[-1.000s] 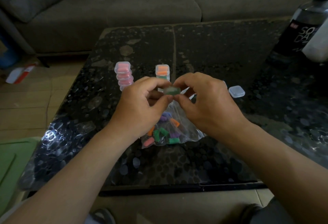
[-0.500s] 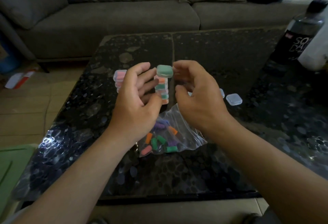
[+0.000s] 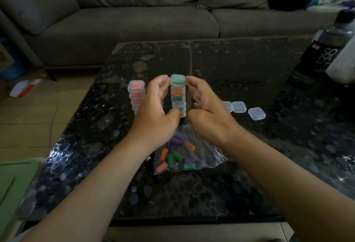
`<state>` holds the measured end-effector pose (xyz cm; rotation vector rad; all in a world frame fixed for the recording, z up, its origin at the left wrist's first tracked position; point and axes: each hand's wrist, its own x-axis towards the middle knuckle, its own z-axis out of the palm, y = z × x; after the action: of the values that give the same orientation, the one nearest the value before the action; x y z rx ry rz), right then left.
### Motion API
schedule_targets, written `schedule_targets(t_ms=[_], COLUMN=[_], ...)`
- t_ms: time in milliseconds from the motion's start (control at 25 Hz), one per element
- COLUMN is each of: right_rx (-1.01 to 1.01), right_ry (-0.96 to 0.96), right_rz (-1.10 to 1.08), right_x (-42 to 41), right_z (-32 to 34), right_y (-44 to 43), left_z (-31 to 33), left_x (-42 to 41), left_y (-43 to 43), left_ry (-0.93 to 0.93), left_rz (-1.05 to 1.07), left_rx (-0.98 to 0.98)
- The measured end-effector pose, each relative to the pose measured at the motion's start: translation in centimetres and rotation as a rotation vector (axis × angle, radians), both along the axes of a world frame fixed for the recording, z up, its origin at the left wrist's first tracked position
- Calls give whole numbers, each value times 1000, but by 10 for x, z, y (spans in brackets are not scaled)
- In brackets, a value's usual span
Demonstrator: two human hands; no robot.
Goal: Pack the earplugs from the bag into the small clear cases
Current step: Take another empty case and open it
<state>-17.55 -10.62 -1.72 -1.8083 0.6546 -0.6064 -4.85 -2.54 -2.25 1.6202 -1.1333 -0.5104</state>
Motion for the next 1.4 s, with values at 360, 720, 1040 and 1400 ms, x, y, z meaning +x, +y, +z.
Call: schedule_targets(t_ms=[360,720,1040,1400], right_rx=[52,69,74,68], right_ry=[22,2,-30,2], right_rz=[-11,-9,-9,-14], right_x=[-1,0,-1,-1], right_z=[-3,-4,-5,-3], right_y=[-2,-1,-2,0], left_z=[-1,-3,-3,-2], left_x=[-1,-3,-1,-2], left_y=[0,1,1,2], left_ry=[6,36,41,32], left_rz=[-1,6,10,10], left_rx=[13,18,22,31])
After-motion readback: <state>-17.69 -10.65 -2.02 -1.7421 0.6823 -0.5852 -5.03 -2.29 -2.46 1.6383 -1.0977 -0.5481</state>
